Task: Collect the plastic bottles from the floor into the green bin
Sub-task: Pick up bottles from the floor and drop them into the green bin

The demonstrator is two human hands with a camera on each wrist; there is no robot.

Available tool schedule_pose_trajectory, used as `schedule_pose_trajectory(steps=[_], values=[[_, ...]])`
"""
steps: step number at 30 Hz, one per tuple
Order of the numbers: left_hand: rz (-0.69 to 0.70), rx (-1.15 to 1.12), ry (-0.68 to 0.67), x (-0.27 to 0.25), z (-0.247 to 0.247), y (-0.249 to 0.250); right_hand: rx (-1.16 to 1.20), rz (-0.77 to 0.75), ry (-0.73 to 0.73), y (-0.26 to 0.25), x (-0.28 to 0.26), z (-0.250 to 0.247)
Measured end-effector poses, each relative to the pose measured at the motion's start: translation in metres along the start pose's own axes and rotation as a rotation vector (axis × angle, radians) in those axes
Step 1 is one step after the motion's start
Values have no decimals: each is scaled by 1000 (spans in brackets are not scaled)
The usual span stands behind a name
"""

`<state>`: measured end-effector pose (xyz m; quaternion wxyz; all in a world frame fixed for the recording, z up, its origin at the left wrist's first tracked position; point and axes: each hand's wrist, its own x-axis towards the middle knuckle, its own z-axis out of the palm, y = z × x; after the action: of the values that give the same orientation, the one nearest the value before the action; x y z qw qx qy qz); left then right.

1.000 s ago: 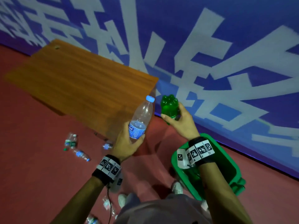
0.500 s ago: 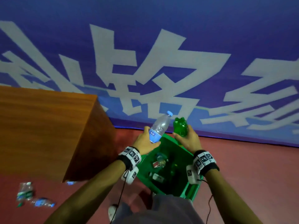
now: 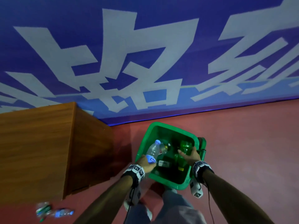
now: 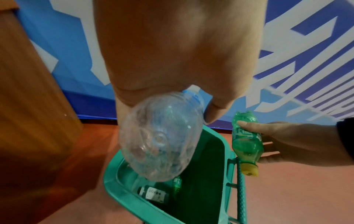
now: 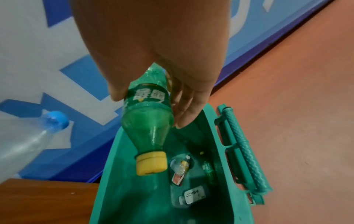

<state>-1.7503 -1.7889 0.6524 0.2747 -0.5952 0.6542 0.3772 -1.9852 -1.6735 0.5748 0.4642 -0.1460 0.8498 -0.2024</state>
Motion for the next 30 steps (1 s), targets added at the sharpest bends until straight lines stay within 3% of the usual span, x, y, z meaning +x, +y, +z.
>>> schedule_pose_trajectory(steps=[8,15,18,21,25,30], values=[[-64,16,6,-4,1,4,204,-35,36,1,28,-4],[16,-93,16,-4,4,36,346,-274,141,-48,-15,-41],[139,-91,28,-12,-1,50,308,-335,193,-55,-33,-52],[299,-64,129,-29,-19,49,239,-403,230,-70,-57,-58],[424,-146,336,-65,-43,15,126,-541,135,-100,-84,-42],[350,-303,608,-121,-56,-88,-111,-841,-91,-154,-124,21]])
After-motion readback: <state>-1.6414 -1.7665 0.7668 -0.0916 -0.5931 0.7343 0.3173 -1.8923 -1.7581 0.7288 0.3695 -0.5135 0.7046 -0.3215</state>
